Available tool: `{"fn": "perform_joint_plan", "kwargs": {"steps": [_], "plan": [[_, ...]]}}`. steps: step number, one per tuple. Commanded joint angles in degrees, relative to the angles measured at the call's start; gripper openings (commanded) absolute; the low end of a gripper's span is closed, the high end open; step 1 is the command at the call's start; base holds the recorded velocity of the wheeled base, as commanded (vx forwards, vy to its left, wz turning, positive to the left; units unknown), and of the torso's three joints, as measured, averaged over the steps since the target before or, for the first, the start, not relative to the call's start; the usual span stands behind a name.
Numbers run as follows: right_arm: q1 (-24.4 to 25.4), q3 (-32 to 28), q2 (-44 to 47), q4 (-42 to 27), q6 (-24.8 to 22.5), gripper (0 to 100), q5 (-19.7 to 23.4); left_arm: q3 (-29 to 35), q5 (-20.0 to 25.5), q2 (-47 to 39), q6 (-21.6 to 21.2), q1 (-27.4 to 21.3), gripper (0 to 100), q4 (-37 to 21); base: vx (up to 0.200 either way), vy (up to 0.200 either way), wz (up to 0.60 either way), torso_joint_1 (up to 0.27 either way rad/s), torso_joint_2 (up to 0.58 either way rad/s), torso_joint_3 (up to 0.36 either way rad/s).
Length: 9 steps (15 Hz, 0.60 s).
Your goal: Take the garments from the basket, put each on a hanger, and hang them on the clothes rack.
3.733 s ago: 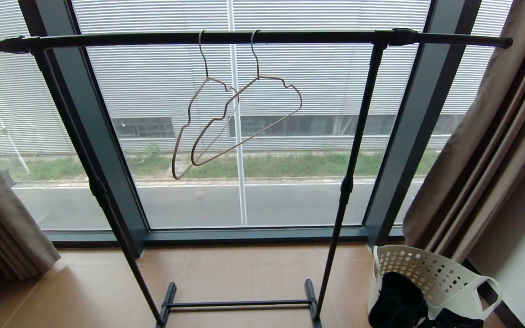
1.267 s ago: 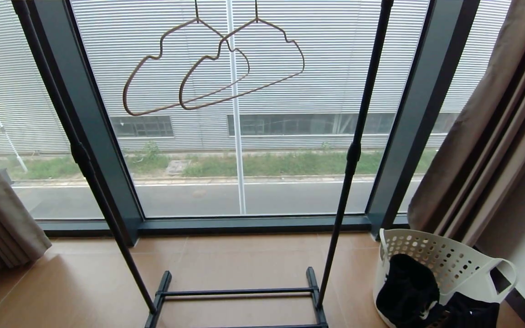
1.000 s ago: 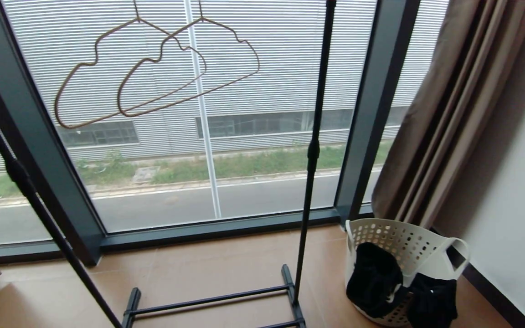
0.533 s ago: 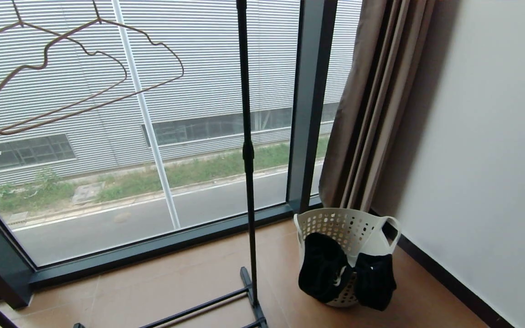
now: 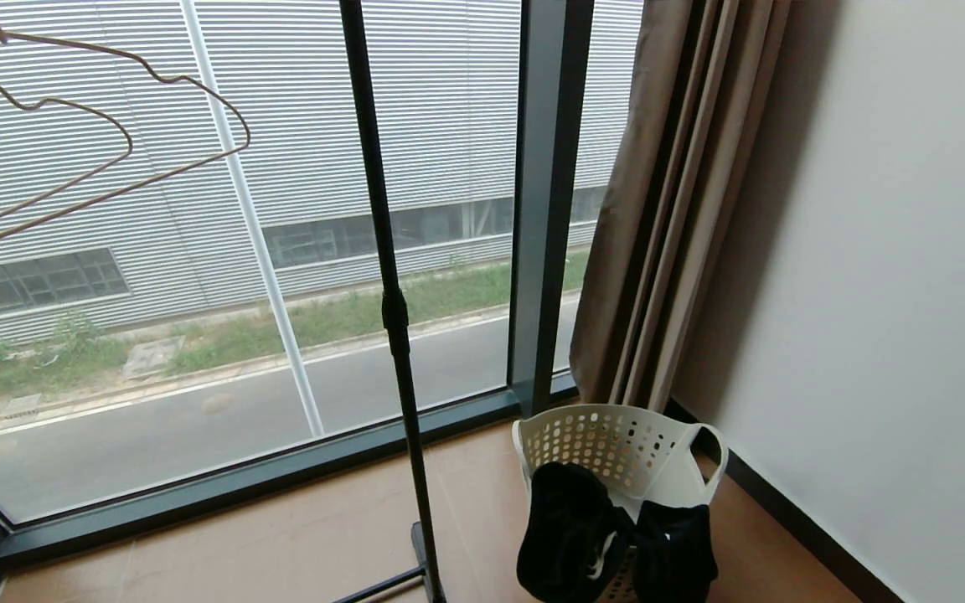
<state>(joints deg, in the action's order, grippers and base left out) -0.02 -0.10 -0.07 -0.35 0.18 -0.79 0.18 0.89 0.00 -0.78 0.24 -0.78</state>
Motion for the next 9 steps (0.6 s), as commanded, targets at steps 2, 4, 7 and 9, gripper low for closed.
{"fn": "perform_joint_plan", "kwargs": {"steps": [2, 4, 7, 9], "plan": [[0.0, 0.0, 0.1, 0.0, 0.0, 100, 0.0, 0.0, -0.1, 0.0, 0.2, 0.0, 100, 0.0, 0.000, 0.000, 0.00, 0.000, 0.00, 0.000], [0.0, 0.0, 0.1, 0.0, 0.0, 100, 0.0, 0.0, -0.2, 0.0, 0.2, 0.0, 100, 0.0, 0.000, 0.000, 0.00, 0.000, 0.00, 0.000], [0.0, 0.0, 0.1, 0.0, 0.0, 100, 0.0, 0.0, -0.2, 0.0, 0.2, 0.0, 100, 0.0, 0.000, 0.000, 0.00, -0.002, 0.00, -0.037], [0.0, 0.0, 0.1, 0.0, 0.0, 100, 0.0, 0.0, -0.2, 0.0, 0.1, 0.0, 100, 0.0, 0.000, 0.000, 0.00, 0.005, 0.00, -0.171]]}}
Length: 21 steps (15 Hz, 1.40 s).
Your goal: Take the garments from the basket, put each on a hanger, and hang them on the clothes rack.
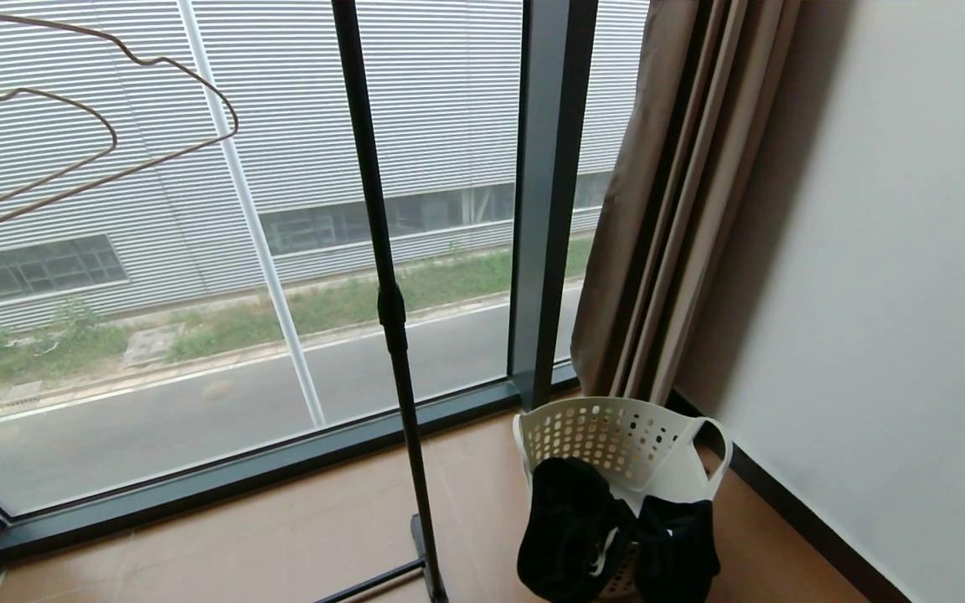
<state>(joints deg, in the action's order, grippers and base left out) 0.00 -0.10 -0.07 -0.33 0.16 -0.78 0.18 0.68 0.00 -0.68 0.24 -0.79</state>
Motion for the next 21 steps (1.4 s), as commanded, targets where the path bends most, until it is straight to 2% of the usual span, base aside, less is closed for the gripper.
{"fn": "perform_joint_plan", "kwargs": {"steps": [1, 21], "plan": [[0.0, 0.0, 0.1, 0.0, 0.0, 100, 0.0, 0.0, 0.0, 0.0, 0.0, 0.0, 100, 0.0, 0.000, 0.000, 0.00, 0.002, 0.00, -0.168], [0.0, 0.1, 0.1, 0.0, -0.2, 100, -0.1, 0.0, -0.1, 0.0, 0.1, 0.0, 100, 0.0, 0.000, 0.000, 0.00, 0.003, 0.00, -0.198]]}}
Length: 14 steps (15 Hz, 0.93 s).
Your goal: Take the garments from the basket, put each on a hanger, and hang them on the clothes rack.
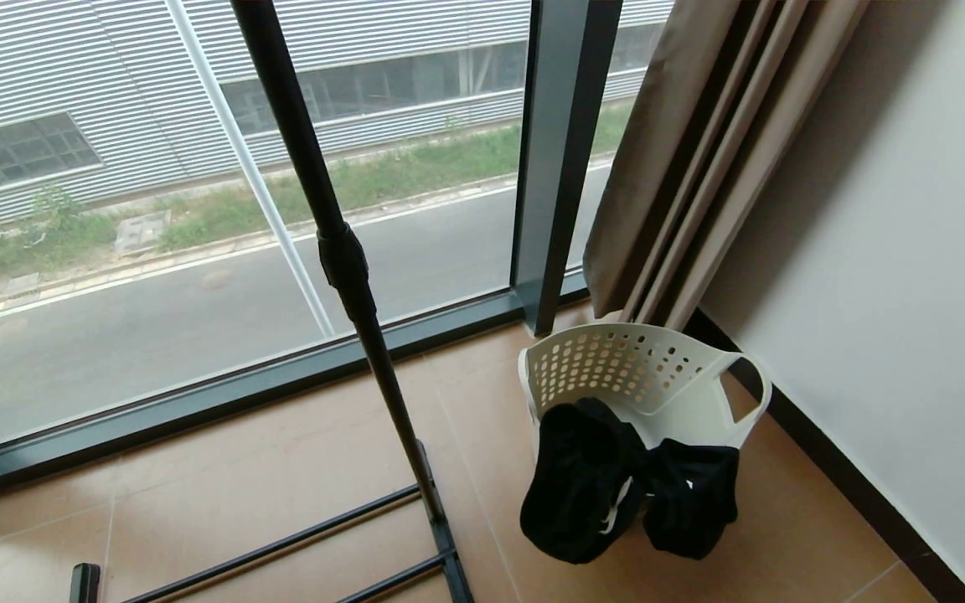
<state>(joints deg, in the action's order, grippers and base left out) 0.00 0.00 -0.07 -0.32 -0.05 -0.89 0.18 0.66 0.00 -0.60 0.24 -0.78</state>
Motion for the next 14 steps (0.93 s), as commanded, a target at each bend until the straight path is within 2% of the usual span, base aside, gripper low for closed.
{"fn": "perform_joint_plan", "kwargs": {"steps": [1, 11, 13, 14], "plan": [[0.0, 0.0, 0.1, 0.0, -0.1, 100, 0.0, 0.0, 0.0, 0.0, 0.1, 0.0, 100, 0.0, 0.000, 0.000, 0.00, 0.007, 0.01, -0.203], [-0.1, -0.2, 2.1, -0.6, 0.0, 100, -0.2, 0.0, 0.1, 0.0, -0.7, 0.0, 100, -0.1, 0.000, 0.000, 0.00, 0.003, 0.00, -0.197], [0.8, -1.8, 16.8, -0.1, -0.1, 100, 0.2, 0.1, 2.0, 0.0, -4.9, 0.0, 100, -0.2, 0.000, 0.000, 0.00, 0.002, 0.00, -0.127], [2.3, -4.9, 26.4, 3.7, 0.1, 100, 0.6, 0.0, 3.5, 0.0, -4.9, 0.0, 100, -0.1, 0.000, 0.000, 0.00, 0.000, 0.00, 0.000]]}}
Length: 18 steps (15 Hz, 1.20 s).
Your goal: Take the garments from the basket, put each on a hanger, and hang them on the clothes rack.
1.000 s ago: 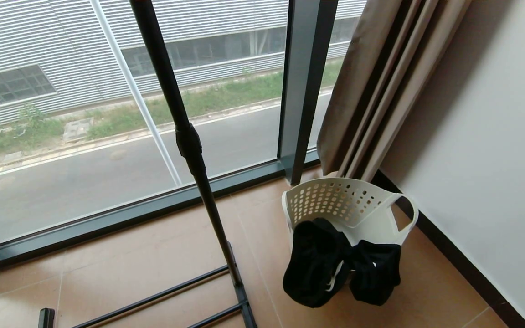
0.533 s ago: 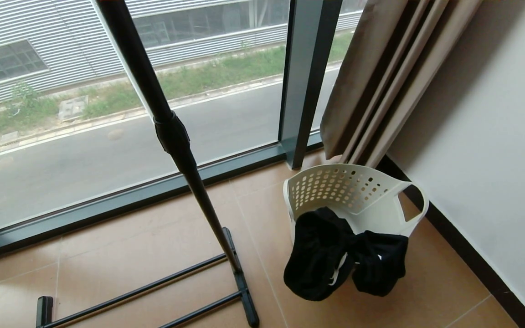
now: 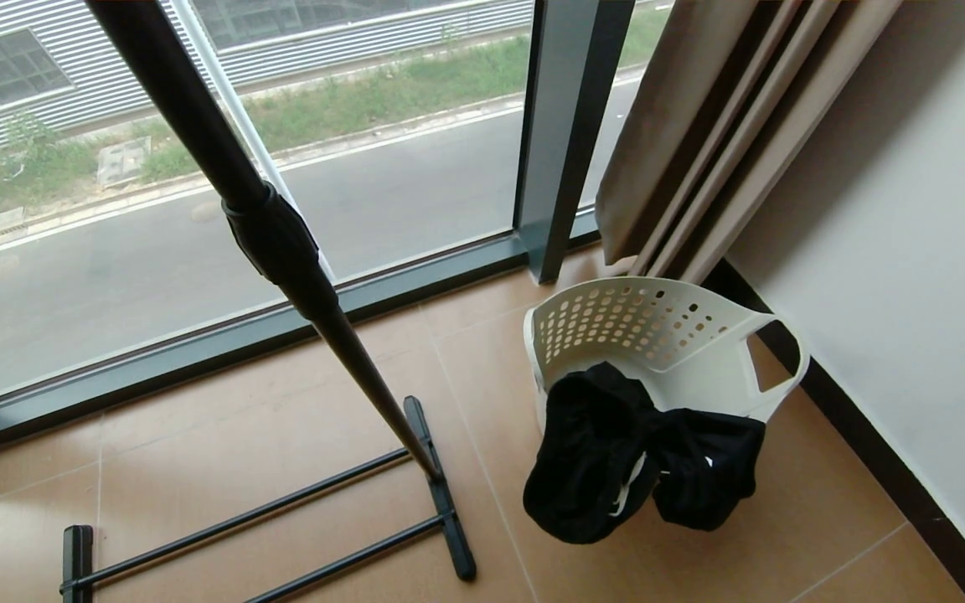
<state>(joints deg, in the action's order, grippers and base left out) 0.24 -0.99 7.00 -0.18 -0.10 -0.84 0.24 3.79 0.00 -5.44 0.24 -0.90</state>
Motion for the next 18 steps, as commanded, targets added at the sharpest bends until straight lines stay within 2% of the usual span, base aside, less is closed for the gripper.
{"fn": "perform_joint_plan", "kwargs": {"steps": [1, 3, 4, 5, 6, 7, 8, 10, 14, 16, 18], "plan": [[3.9, -6.0, 26.8, 7.7, 0.2, 100, 0.9, 0.0, 0.4, 0.0, 0.3, 0.0, 100, -0.1, 0.000, 0.000, 0.00, 0.000, 0.00, 0.000], [6.3, -10.6, 41.2, 12.6, -0.4, 100, 1.1, 0.0, 0.5, 0.0, 0.7, 0.0, 100, -0.1, 0.000, 0.000, 0.00, 0.000, 0.00, 0.000], [7.5, -12.4, 44.3, 12.4, -1.5, 100, 1.1, 0.0, 0.4, 0.0, 0.8, 0.0, 100, -0.1, 0.000, 0.000, 0.00, 0.000, 0.00, 0.000], [11.6, -16.2, 51.3, 12.1, -5.2, 100, 1.2, 0.0, 0.4, 0.0, 2.3, 0.0, 100, -0.1, 0.000, 0.000, 0.00, 0.000, 0.00, 0.000], [13.6, -18.4, 55.2, 12.2, -6.6, 100, 1.0, 0.0, 0.4, 0.0, 2.9, 0.0, 100, -0.1, 0.000, 0.000, 0.00, 0.000, 0.00, 0.000], [15.0, -21.0, 59.8, 12.2, -9.1, 100, 0.9, 0.0, 0.5, 0.0, 2.8, 0.0, 100, -0.1, 0.000, 0.000, 0.00, 0.000, 0.00, 0.000], [16.2, -24.1, 64.4, 12.2, -13.7, 100, 0.9, 0.0, 0.5, 0.0, 2.8, 0.0, 100, -0.2, 0.000, 0.000, 0.00, 0.000, 0.00, 0.000], [16.7, -29.9, 72.3, 12.2, -20.4, 100, 0.8, 0.0, 0.5, 0.0, 2.7, 0.0, 100, -0.2, 0.000, 0.000, 0.00, 0.000, 0.00, 0.000], [19.5, -42.7, 86.7, 12.1, -26.7, 100, 0.1, 0.0, 0.4, 0.0, 2.8, 0.0, 100, -0.1, 0.000, 0.000, 0.00, 0.000, 0.00, 0.000], [21.1, -50.3, 95.9, 12.1, -32.1, 100, -3.9, 0.0, 0.4, 0.0, 2.8, 0.0, 100, -0.1, 0.000, 0.000, 0.00, 0.000, 0.00, 0.000], [21.6, -57.2, 103.0, 12.1, -36.6, 100, -6.1, 0.0, 0.4, 0.0, 2.8, 0.0, 100, -0.1, 0.000, 0.000, 0.00, 0.000, 0.00, 0.000]]}}
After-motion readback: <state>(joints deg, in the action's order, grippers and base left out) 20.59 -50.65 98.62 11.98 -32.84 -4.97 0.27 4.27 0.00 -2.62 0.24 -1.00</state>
